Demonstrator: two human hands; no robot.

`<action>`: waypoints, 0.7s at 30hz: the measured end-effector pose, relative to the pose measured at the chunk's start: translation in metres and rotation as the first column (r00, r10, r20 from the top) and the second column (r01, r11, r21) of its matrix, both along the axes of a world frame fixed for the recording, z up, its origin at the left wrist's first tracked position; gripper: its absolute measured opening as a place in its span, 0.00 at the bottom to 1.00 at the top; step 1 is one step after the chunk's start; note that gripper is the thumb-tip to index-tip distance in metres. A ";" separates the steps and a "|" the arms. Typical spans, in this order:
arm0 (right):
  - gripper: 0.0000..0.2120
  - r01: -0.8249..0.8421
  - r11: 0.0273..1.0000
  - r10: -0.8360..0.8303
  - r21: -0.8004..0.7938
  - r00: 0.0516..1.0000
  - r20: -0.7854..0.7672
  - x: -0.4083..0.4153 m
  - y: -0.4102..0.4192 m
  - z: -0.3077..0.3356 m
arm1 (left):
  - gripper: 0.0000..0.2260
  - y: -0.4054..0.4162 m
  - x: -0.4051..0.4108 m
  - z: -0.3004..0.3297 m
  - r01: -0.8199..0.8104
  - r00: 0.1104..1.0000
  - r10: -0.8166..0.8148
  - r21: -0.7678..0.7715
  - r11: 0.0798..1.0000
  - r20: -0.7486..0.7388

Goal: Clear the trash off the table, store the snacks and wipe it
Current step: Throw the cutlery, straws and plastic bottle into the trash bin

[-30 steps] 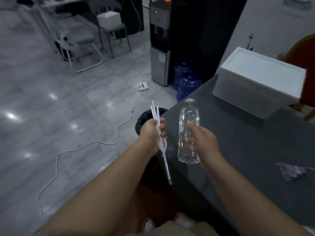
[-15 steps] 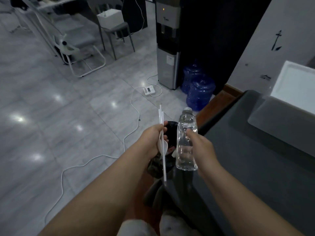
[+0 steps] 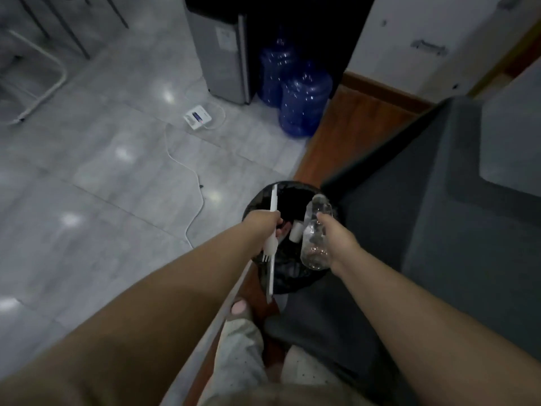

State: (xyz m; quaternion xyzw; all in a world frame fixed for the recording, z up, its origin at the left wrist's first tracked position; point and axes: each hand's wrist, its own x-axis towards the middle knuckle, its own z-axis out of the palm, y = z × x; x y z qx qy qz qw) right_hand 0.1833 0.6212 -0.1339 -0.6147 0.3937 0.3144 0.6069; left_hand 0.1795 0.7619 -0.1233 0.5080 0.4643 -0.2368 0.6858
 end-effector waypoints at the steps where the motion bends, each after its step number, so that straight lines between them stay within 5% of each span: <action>1: 0.22 -0.003 1.000 0.003 -0.005 1.000 -0.028 0.002 -0.001 -0.016 | 0.07 0.002 0.003 -0.014 0.034 0.999 -0.034 0.004 0.999 -0.025; 3: 0.27 0.016 1.000 -0.015 0.011 0.993 -0.118 0.004 -0.002 -0.047 | 0.12 0.005 0.005 -0.046 0.102 0.992 -0.100 0.013 0.995 -0.080; 7: 0.14 0.020 1.000 -0.015 0.020 0.974 -0.226 0.013 0.006 -0.117 | 0.11 0.007 0.015 -0.138 0.101 0.979 -0.101 -0.011 0.995 -0.177; 11: 0.14 0.080 0.994 -0.053 0.072 0.945 -0.322 0.013 0.017 -0.198 | 0.12 0.002 0.021 -0.223 0.052 0.965 -0.064 -0.057 0.997 -0.256; 16: 0.12 0.167 0.984 -0.132 0.057 0.911 -0.390 0.025 0.026 -0.281 | 0.08 0.003 0.030 -0.293 0.166 0.946 -0.183 -0.087 0.982 -0.269; 21: 0.10 0.083 0.996 -0.091 -0.037 0.895 -0.436 0.039 0.024 -0.332 | 0.18 0.007 0.035 -0.324 0.263 0.943 -0.272 -0.072 0.962 -0.191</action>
